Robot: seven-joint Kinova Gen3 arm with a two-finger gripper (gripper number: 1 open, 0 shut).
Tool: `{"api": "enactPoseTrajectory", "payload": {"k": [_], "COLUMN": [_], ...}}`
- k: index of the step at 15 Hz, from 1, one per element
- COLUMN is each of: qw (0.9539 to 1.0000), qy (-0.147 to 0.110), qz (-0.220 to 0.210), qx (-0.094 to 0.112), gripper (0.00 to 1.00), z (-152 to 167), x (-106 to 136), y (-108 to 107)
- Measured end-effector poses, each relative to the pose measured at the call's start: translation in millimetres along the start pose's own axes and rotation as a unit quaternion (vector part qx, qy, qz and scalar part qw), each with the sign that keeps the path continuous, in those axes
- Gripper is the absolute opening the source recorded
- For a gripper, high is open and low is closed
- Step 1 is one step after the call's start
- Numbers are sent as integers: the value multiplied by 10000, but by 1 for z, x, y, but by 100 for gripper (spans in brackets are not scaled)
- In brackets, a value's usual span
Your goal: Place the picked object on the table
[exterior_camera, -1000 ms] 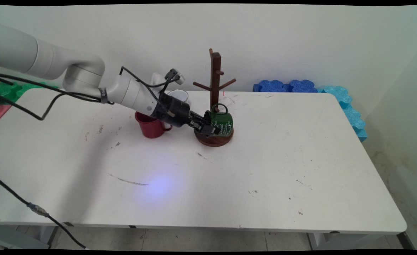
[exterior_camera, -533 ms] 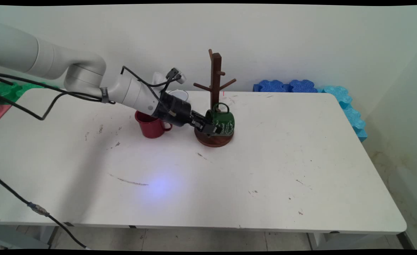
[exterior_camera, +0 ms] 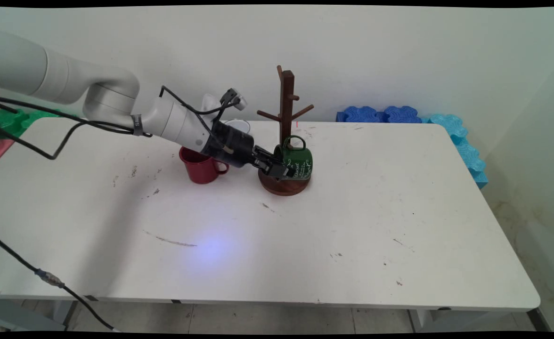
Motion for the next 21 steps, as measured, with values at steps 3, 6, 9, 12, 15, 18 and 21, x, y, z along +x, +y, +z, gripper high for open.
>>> {"api": "enactPoseTrajectory", "payload": {"k": [3, 6, 9, 12, 15, 18, 21], "qw": [10000, 9999, 9998, 9995, 9992, 9989, 9986], "qy": [-10, -16, -22, -41, -72, -98, -135], "qz": [39, 93, 148, 205, 265, 337, 438], "qx": [-35, -91, -150, -226, -282, -299, -270], "gripper": [0, 0, 0, 0, 0, 0, 0], "z": [-1, -3, -5, -8, -14, -19, -26], "x": [0, 0, -1, -1, -1, 0, 1], "y": [4, 10, 17, 25, 32, 37, 41]}}
